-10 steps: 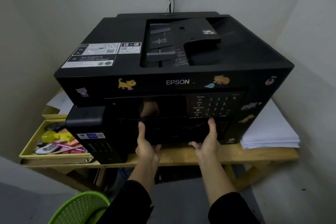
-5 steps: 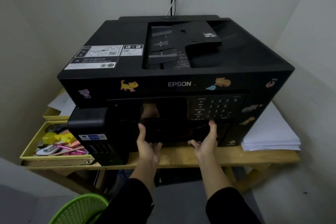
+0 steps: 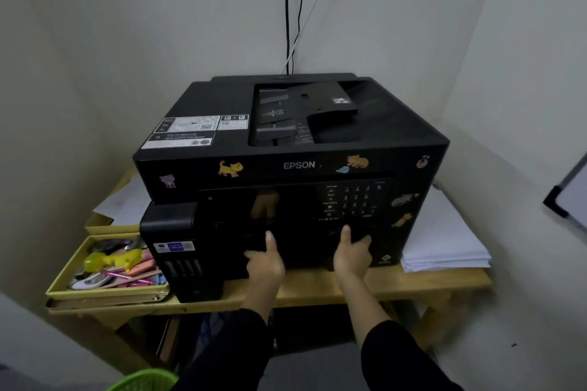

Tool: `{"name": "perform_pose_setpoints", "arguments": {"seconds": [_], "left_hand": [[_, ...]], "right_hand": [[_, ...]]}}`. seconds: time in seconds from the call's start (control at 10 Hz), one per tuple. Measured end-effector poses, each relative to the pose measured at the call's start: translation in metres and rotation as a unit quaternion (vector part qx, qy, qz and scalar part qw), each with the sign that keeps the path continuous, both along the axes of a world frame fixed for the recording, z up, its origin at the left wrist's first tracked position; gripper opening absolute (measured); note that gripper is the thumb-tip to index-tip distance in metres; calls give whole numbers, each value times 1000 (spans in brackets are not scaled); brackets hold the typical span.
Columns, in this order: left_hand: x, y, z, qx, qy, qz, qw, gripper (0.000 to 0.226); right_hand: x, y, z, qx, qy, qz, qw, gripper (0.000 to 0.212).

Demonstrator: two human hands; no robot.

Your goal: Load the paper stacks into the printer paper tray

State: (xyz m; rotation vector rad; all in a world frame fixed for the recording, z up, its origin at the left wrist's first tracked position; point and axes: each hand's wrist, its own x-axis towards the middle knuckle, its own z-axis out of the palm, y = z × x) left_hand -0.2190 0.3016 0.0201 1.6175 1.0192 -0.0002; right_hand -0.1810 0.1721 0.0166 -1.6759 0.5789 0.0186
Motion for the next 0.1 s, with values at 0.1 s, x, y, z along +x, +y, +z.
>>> {"name": "perform_pose_setpoints", "arguments": {"seconds": [0.1], "left_hand": [[-23,-16,1,147,12,-87,985,86]], "right_hand": [[-22,8,5,-159,-43,48,985,68]]}}
